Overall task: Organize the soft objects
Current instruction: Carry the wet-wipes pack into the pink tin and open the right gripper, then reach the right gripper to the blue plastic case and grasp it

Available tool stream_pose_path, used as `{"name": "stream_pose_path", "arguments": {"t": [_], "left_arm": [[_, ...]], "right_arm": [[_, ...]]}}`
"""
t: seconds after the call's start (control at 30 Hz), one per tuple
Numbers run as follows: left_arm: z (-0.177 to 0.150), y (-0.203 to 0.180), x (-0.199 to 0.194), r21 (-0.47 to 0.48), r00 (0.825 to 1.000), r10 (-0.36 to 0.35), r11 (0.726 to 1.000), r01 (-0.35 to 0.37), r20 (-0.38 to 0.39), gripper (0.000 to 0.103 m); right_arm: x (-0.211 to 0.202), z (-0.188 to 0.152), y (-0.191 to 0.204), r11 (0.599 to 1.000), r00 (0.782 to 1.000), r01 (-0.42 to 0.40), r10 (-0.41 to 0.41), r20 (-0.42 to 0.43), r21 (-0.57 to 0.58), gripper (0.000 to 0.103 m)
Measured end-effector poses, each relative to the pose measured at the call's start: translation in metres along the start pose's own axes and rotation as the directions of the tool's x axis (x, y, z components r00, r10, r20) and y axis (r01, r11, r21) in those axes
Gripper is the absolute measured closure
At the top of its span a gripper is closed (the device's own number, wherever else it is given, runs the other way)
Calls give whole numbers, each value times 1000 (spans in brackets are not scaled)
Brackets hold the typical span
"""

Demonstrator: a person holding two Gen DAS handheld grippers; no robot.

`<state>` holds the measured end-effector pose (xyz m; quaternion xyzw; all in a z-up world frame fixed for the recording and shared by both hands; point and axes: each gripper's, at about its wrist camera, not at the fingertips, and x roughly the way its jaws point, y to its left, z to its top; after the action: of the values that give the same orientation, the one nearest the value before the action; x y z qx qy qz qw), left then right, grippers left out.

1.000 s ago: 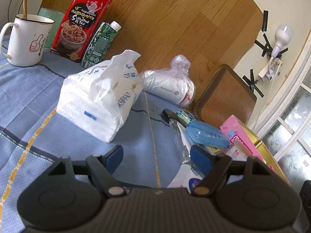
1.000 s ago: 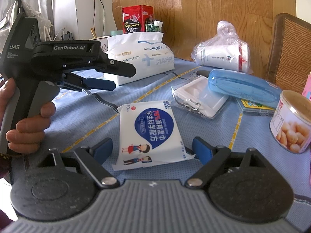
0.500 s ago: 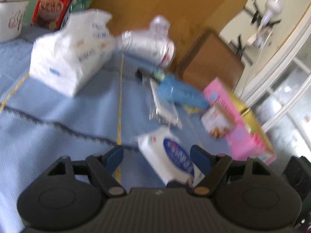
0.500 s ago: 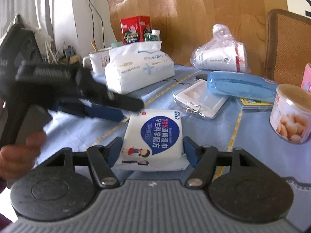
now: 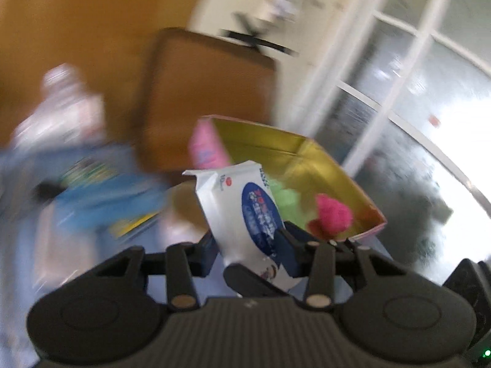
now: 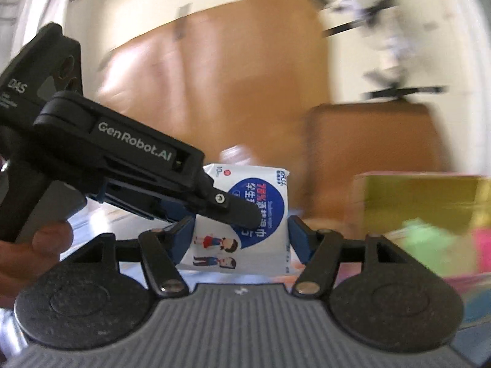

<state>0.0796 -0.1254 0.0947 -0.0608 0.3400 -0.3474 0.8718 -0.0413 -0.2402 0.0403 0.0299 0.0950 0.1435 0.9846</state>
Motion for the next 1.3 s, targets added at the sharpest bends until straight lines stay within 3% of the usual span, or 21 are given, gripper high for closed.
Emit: {"name": "stream_pose_path", "arguments": {"t": [0.07, 0.13, 0.17, 0.2, 0.27, 0.3, 0.4, 0.57, 0.63, 0.7, 0.83, 0.93, 0.97, 1.03, 1.1, 1.17, 1.23, 1.3], "left_arm": [[15, -31, 33, 59, 999, -31, 998, 33, -30, 62], [23, -58, 61, 121, 999, -26, 992, 30, -40, 47], [26, -70, 72, 154, 999, -3, 988, 8, -33, 45], [26, -80, 78, 175, 1000, 16, 985, -11, -25, 45], [26, -87, 87, 181, 999, 21, 983, -15, -27, 45], [24, -86, 86, 173, 999, 16, 985, -11, -27, 45], [15, -73, 70, 165, 1000, 11, 986, -11, -4, 43], [-6, -26, 18, 88, 999, 23, 996, -26, 35, 43], [-19, 1, -6, 45, 996, 60, 997, -63, 61, 43], [-34, 31, -28, -8, 988, 131, 991, -130, 82, 43], [-66, 95, -67, -150, 945, 315, 942, -300, 90, 45], [-89, 134, -87, -225, 900, 426, 889, -398, 90, 45], [-96, 145, -92, -250, 892, 445, 876, -413, 86, 45], [-108, 165, -97, -304, 891, 448, 861, -407, 77, 45], [-117, 178, -98, -334, 895, 437, 860, -386, 90, 44], [-121, 179, -101, -340, 899, 418, 870, -356, 128, 44], [-121, 183, -104, -357, 904, 398, 876, -325, 153, 43], [-126, 188, -109, -383, 912, 371, 879, -284, 174, 43]], "right_arm": [[-5, 4, -29, 995, 995, 98, -99, 20, 31, 35], [-5, 7, -57, 979, 979, 202, -203, 28, 36, 34], [-1, 7, -70, 964, 964, 266, -266, 17, 15, 34], [6, 6, -83, 938, 938, 348, -348, -3, -13, 33], [19, 4, -108, 861, 861, 505, -507, -44, -54, 33], [19, 2, -119, 853, 851, 521, -523, -53, -40, 33], [6, -1, -132, 871, 873, 487, -485, -51, 62, 32], [0, -5, -116, 906, 912, 410, -411, -11, 107, 33], [1, -2, -101, 929, 934, 352, -356, 13, 112, 36], [0, 3, -85, 955, 958, 282, -286, 31, 93, 49], [16, 12, -44, 994, 995, 102, -102, 0, 37, 61], [42, 17, -15, 999, 998, -6, 4, -63, -34, 63], [55, 22, -7, 997, 994, -40, 34, -102, -64, 63], [88, 34, 4, 990, 978, -95, 74, -195, -105, 56], [123, 47, 4, 990, 960, -86, 51, -274, -115, 24], [162, 60, -3, 994, 938, -62, 25, -346, -95, 18], [204, 68, -14, 999, 889, -23, 6, -458, -32, 18], [241, 68, -32, 994, 815, 18, 49, -577, 110, 18]]}}
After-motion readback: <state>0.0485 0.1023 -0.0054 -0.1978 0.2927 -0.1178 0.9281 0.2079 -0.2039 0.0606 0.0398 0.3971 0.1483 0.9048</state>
